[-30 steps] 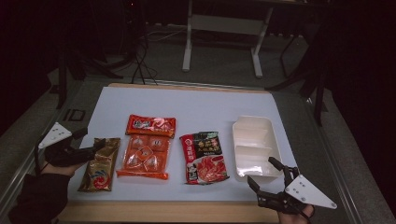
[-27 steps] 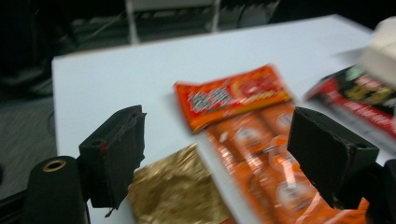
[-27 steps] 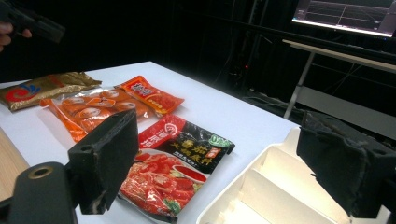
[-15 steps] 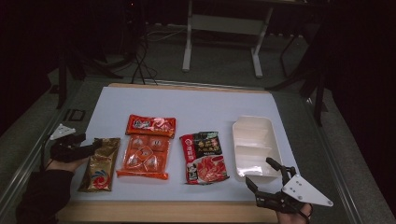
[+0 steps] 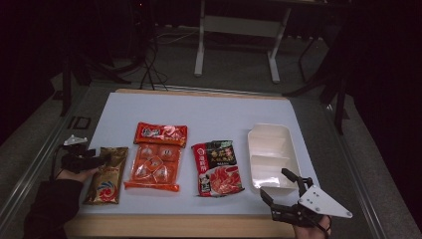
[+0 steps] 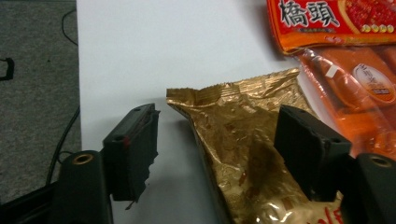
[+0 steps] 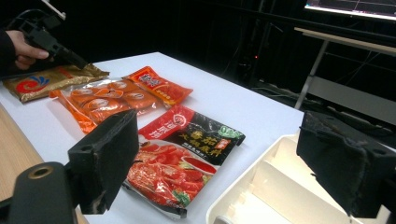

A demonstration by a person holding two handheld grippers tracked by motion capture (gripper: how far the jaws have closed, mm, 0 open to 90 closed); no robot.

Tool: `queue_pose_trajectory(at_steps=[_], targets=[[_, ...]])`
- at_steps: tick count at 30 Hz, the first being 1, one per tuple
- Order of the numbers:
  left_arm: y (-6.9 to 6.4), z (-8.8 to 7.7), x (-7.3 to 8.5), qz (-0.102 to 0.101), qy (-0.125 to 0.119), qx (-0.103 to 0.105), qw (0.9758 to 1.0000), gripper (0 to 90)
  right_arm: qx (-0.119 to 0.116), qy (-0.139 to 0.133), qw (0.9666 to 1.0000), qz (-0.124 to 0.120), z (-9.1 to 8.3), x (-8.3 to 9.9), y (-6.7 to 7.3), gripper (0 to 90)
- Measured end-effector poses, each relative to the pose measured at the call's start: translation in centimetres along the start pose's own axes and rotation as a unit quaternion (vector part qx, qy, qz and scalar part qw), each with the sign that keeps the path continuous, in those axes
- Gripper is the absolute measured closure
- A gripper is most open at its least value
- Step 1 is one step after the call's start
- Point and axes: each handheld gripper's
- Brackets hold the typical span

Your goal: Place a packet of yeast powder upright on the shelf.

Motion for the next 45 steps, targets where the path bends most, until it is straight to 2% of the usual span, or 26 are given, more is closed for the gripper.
queue_pose_trajectory(at_steps=[2,5,7,8,10,12,13,14,16,17,20,24,28,33,35,37,38,42,43,44,45], targets=[[0.2,0.3,0.1,-0.007,0.01,0.0,0.9999,32.2,0.0,0.001,1.0,0.001,0.0,0.0,0.0,12.8],[0.1,0.3,0.3,-0.003,-0.003,-0.006,1.0,38.2,-0.001,0.002,1.0,0.002,0.0,0.1,-0.1,12.8],[0.1,0.4,0.3,-0.007,-0.001,-0.001,1.0,38.3,-0.003,0.003,1.0,0.004,0.1,0.1,-0.1,12.8],[0.2,0.6,0.3,-0.019,0.007,0.009,0.9998,38.3,-0.005,0.005,1.0,0.004,0.1,0.1,-0.1,12.8],[0.1,0.7,0.3,-0.02,0.011,0.015,0.9996,38.3,-0.007,0.006,1.0,0.005,0.2,0.1,-0.1,12.8],[-0.1,1.1,0.2,-0.026,0.026,0.023,0.999,38.3,-0.01,0.004,0.9999,0.005,0.2,0.1,-0.1,13.2],[-0.2,1.1,0.1,-0.022,0.029,0.021,0.9991,38.5,-0.012,-0.001,0.9999,0.001,0.1,0.1,0.0,13.2],[-0.4,1.2,0.1,-0.022,0.032,0.028,0.9989,41.5,-0.012,-0.004,0.9999,-0.002,0.1,0.0,0.1,13.2],[-0.9,1.2,-0.1,-0.006,0.04,0.02,0.999,45.1,-0.014,-0.007,0.9998,-0.008,0.0,-0.1,0.2,13.2],[-1.1,1.3,-0.2,-0.002,0.048,0.029,0.9985,50.0,-0.015,-0.006,0.9998,-0.009,0.1,-0.1,0.3,13.2],[-1.9,1.3,-0.6,0.02,0.062,0.021,0.9977,51.7,-0.016,-0.002,0.9998,-0.01,0.2,0.0,0.3,13.3],[-2.5,1.1,-0.9,0.038,0.061,0.009,0.9974,69.6,-0.016,-0.002,0.9998,-0.01,0.1,0.0,0.2,13.3],[-2.7,1.1,-0.9,0.042,0.059,-0.003,0.9974,77.8,-0.016,-0.002,0.9998,-0.008,0.1,0.0,0.1,13.3],[-2.8,0.5,-1.1,0.043,0.041,-0.007,0.9982,86.8,-0.013,-0.001,0.9999,-0.004,0.0,0.0,0.1,13.3],[-2.6,-0.3,-1.3,0.036,0.026,0.007,0.999,88.5,-0.007,0.0,1.0,-0.004,0.0,0.0,0.0,13.7],[-2.6,-0.5,-1.3,0.04,0.026,0.007,0.9988,89.0,-0.005,0.001,1.0,-0.002,0.0,0.0,0.0,13.8],[-2.6,-1.1,-1.3,0.037,0.013,0.02,0.999,89.3,0.002,0.004,1.0,-0.001,0.0,0.0,-0.1,14.0],[-2.8,-2.9,-1.4,0.04,-0.021,0.032,0.9985,89.7,0.006,0.006,1.0,0.001,0.1,0.1,-0.2,14.1],[-2.8,-2.9,-1.4,0.04,-0.021,0.032,0.9985,89.8,0.005,0.006,1.0,0.004,0.1,0.1,-0.2,14.1],[-2.8,-3.3,-1.5,0.043,-0.031,0.039,0.9978,89.8,0.008,0.007,0.9999,0.006,0.1,0.1,-0.2,14.2],[-2.9,-4.2,-1.6,0.041,-0.052,0.053,0.9964,89.9,0.009,0.009,0.9999,0.007,0.1,0.1,-0.3,15.9]])
Point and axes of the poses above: each handheld gripper's, and its own axes: z roughly forward along the jaws, x roughly out of its underside, y roughly to its left, and after that the axes turned 4 degrees about -x, right-handed
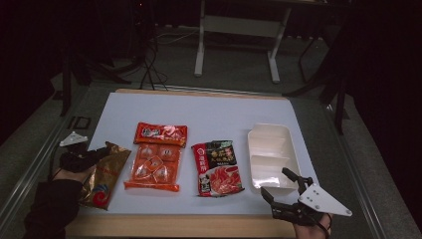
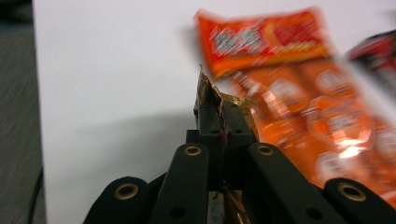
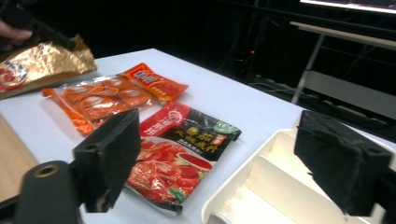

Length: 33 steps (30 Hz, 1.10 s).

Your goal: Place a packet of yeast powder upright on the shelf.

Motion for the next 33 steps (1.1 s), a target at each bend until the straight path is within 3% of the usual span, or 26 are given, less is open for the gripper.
queue_pose_trajectory(at_steps=[2,3,5,7,8,12,14,16,17,20,22,23,25,26,28,29,30,32,33], targets=[[-0.4,-0.8,-0.4,0.009,-0.023,0.007,0.9997,90.0,-0.016,-0.004,0.9998,0.007,0.0,0.0,-0.3,17.3],[-0.4,-0.8,-0.4,0.009,-0.023,0.007,0.9997,90.0,-0.018,-0.006,0.9998,0.011,0.0,0.0,-0.4,17.3],[-1.1,-1.9,-1.0,0.01,-0.058,0.02,0.9981,90.0,-0.017,-0.011,0.9997,0.01,0.0,-0.1,-0.4,17.3],[-1.8,-2.4,-1.6,0.014,-0.069,0.022,0.9973,90.0,-0.009,-0.009,0.9999,0.006,-0.1,-0.1,-0.4,17.2],[-2.1,-2.7,-1.8,0.012,-0.081,0.033,0.9961,90.0,-0.003,-0.004,1.0,0.003,0.0,-0.1,-0.4,16.4],[-3.1,-3.0,-2.5,0.016,-0.092,0.05,0.9944,90.0,0.01,0.004,0.9999,0.011,0.0,-0.1,-0.3,13.6],[-4.4,-2.9,-3.1,0.021,-0.096,0.075,0.9923,90.0,0.013,0.007,0.9998,0.013,-0.1,-0.1,-0.4,13.5],[-4.8,-2.8,-3.3,0.02,-0.098,0.08,0.9918,90.0,0.014,0.008,0.9998,0.013,-0.1,-0.1,-0.4,13.5],[-5.5,-2.5,-3.6,0.018,-0.1,0.1,0.9898,90.0,0.014,0.007,0.9997,0.017,-0.1,-0.2,-0.4,13.6],[-6.7,-2.1,-4.0,0.011,-0.107,0.125,0.9863,90.0,0.012,0.004,0.9998,0.018,-0.3,-0.4,-0.5,14.3],[-7.1,-2.0,-4.2,0.013,-0.11,0.128,0.9856,90.0,0.01,0.003,0.9998,0.02,-0.3,-0.4,-0.6,14.3],[-7.8,-1.7,-4.5,0.018,-0.113,0.145,0.9828,90.0,0.013,0.001,0.9997,0.018,-0.3,-0.4,-0.7,14.4],[-8.5,-1.4,-4.8,0.02,-0.113,0.152,0.9816,90.0,0.016,0.002,0.9997,0.019,-0.3,-0.5,-0.7,14.4],[-8.9,-1.3,-4.9,0.017,-0.117,0.163,0.9794,90.0,0.018,0.004,0.9996,0.02,-0.3,-0.5,-0.6,14.4],[-9.1,-1.3,-5.0,0.016,-0.119,0.166,0.9788,90.0,0.023,0.009,0.9995,0.019,-0.3,-0.5,-0.6,14.4],[-9.8,-1.1,-5.1,0.012,-0.125,0.189,0.9739,90.0,0.026,0.012,0.9995,0.016,-0.2,-0.6,-0.5,14.3],[-10.2,-1.0,-5.2,0.011,-0.128,0.19,0.9733,90.0,0.028,0.012,0.9994,0.016,-0.2,-0.6,-0.5,14.3],[-10.9,-0.9,-5.4,0.014,-0.135,0.208,0.9686,90.0,0.026,0.011,0.9994,0.021,-0.2,-0.7,-0.5,14.3],[-10.9,-0.9,-5.4,0.014,-0.135,0.208,0.9686,90.0,0.023,0.01,0.9994,0.024,-0.2,-0.7,-0.5,14.2]])
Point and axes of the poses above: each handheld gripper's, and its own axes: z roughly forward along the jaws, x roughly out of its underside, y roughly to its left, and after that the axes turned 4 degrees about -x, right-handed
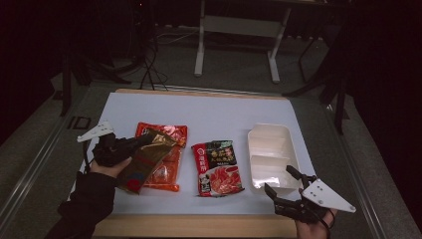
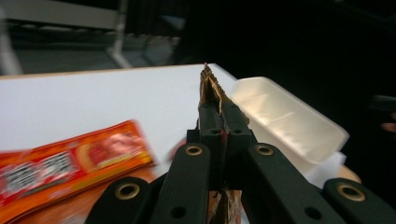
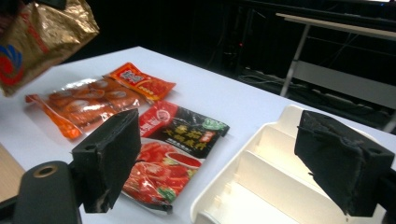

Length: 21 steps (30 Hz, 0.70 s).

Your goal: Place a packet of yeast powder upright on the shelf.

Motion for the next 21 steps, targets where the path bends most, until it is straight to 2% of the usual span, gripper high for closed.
queue_pose_trajectory(at_steps=[1,5,8,11,13,14,18,21], targets=[[-0.7,0.5,-0.1,0.004,0.001,0.008,1.0,90.0,0.001,-0.001,1.0,0.001,0.0,-0.1,0.0,13.2],[-2.1,1.7,-0.3,0.007,-0.002,0.035,0.9994,90.0,-0.002,0.0,1.0,0.006,-0.1,-0.4,-0.1,12.5],[-3.0,2.6,-0.3,0.002,-0.005,0.057,0.9984,90.0,-0.007,0.002,0.9999,0.012,0.1,-0.6,-0.2,10.5],[-4.0,3.6,-0.2,0.003,-0.01,0.076,0.9971,90.0,-0.024,-0.004,0.9994,0.026,0.3,-0.9,-0.1,10.4],[-4.2,3.8,-0.1,0.004,-0.012,0.077,0.9969,90.0,-0.021,-0.001,0.9995,0.023,0.4,-1.0,0.0,10.4],[-4.7,4.5,0.0,-0.006,-0.015,0.094,0.9954,90.0,-0.034,-0.003,0.9992,0.021,0.5,-1.3,0.2,10.4],[-5.6,5.2,0.0,-0.003,-0.02,0.101,0.9947,90.0,-0.041,0.003,0.9991,0.008,0.7,-2.1,0.5,10.4],[-6.4,5.9,0.3,-0.008,-0.024,0.107,0.994,90.0,-0.051,0.01,0.9986,-0.002,1.0,-2.7,0.9,10.9]])
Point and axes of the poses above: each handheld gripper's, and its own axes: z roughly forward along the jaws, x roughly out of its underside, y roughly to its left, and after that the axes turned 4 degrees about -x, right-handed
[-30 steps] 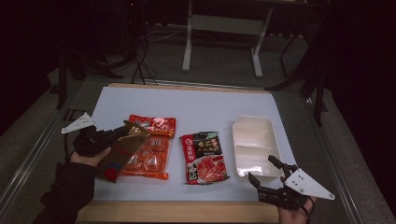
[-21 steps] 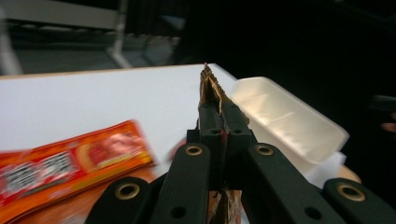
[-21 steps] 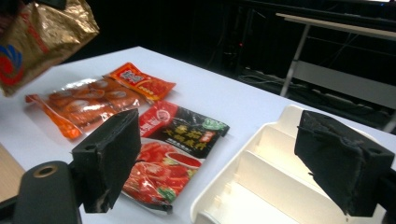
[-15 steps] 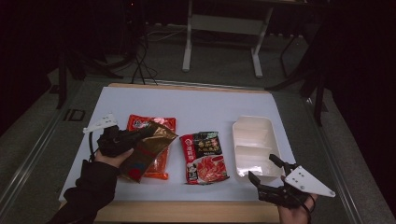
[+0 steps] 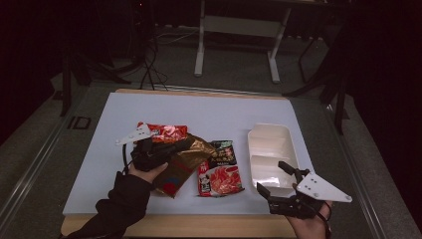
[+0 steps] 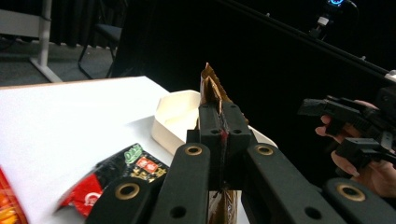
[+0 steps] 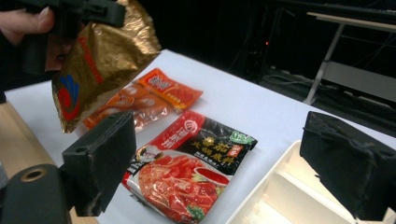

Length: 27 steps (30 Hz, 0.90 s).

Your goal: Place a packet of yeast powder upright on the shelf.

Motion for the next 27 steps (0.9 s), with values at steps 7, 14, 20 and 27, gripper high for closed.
queue_pose_trajectory(at_steps=[7,14,20,27], targets=[[-0.9,1.3,0.4,-0.004,-0.008,0.028,0.9996,90.0,-0.028,0.005,0.9996,0.001,0.7,-1.3,0.7,15.0],[-1.6,2.8,0.8,-0.011,-0.03,0.05,0.9983,90.0,-0.06,0.001,0.9982,0.003,2.0,-3.0,1.0,24.3],[-2.4,3.8,1.1,-0.015,-0.054,0.053,0.997,90.0,-0.082,0.0,0.9965,0.016,3.4,-3.6,0.7,25.4],[-2.9,4.7,1.6,-0.029,-0.08,0.081,0.9931,90.0,-0.1,0.007,0.9946,0.029,4.7,-3.6,0.6,30.3]])
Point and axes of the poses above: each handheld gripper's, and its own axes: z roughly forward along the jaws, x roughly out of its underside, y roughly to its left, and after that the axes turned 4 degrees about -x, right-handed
